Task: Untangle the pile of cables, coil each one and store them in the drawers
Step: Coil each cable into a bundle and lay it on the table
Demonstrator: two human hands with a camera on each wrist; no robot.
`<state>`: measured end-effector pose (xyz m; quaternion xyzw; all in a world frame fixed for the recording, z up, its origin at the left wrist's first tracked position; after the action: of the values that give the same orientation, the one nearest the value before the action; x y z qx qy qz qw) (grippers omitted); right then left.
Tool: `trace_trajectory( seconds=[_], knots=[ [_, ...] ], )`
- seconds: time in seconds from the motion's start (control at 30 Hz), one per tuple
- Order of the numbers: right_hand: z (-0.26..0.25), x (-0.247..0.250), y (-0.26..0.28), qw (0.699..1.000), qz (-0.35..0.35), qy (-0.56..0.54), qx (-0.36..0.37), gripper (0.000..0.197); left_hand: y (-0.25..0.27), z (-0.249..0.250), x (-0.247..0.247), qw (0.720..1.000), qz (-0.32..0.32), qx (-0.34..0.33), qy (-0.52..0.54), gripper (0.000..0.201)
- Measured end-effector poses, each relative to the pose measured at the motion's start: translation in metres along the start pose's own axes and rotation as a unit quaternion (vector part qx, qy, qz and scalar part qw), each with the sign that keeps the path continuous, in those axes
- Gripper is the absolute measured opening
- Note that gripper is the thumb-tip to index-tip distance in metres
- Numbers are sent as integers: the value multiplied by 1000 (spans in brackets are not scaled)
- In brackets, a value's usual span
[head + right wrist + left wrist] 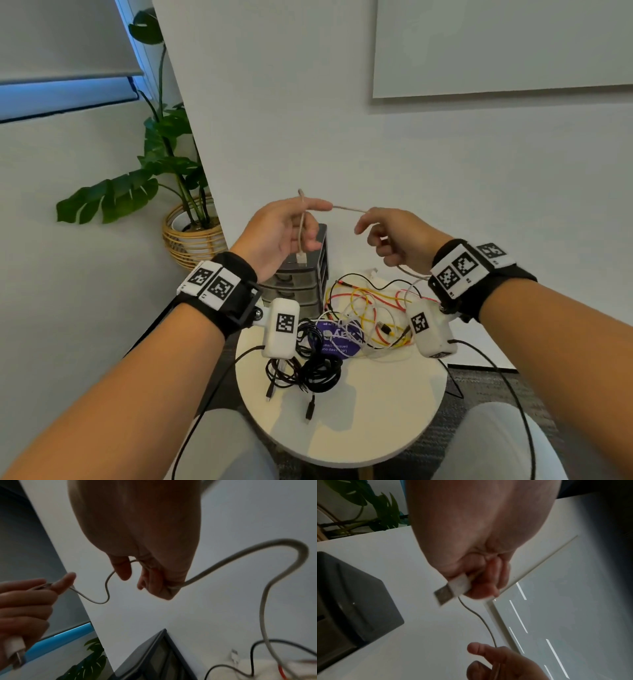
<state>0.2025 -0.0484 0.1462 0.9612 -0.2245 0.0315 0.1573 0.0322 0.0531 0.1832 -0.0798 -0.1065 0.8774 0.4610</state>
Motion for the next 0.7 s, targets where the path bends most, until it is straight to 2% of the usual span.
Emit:
trace_trajectory(
  seconds=[0.07,0.17,0.27,0.33,0.4,0.43,0.5,0.6,0.63,0.7],
  knots=[
    [-15,-8,14,996,-79,-32,6,32,5,-2,-2,998,-21,40,33,41],
    [-44,-12,34,989,-127,-71,39,38,13,-8,-4,992,-10,89,86,56],
    [-61,-8,41,993,-75,-44,77,34,13,4,-2,992,14,33,119,46],
    [-60,-7,39,996,-6,29,87,30,13,21,-2,989,8,-22,145,41],
    [-51,-13,38,988,30,123,89,32,13,39,-3,987,17,-64,144,41],
    [-47,-21,39,983,24,159,93,35,13,48,-4,986,28,-81,140,40],
    [-44,-43,47,972,-34,205,109,39,12,57,-2,984,53,-108,131,38],
    [-60,-74,73,949,-140,243,146,34,13,58,2,992,60,-108,21,40],
    [-72,-77,81,941,-153,251,167,30,14,57,0,993,44,-101,-45,39],
    [-102,-72,89,927,-128,276,221,26,20,56,-5,982,4,-95,-165,39]
  ],
)
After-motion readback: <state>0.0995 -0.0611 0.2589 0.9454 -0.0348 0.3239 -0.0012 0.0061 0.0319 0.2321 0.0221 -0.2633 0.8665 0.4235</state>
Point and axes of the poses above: each hand's wrist, its own y-axis away from the middle knuckle, its own x-axis out of the back of the hand, z = x × y, the point moved 7 cm from there along -y, towards the middle knuckle, and after that the axes turned 7 degrees about -x, right-handed, at the moved point
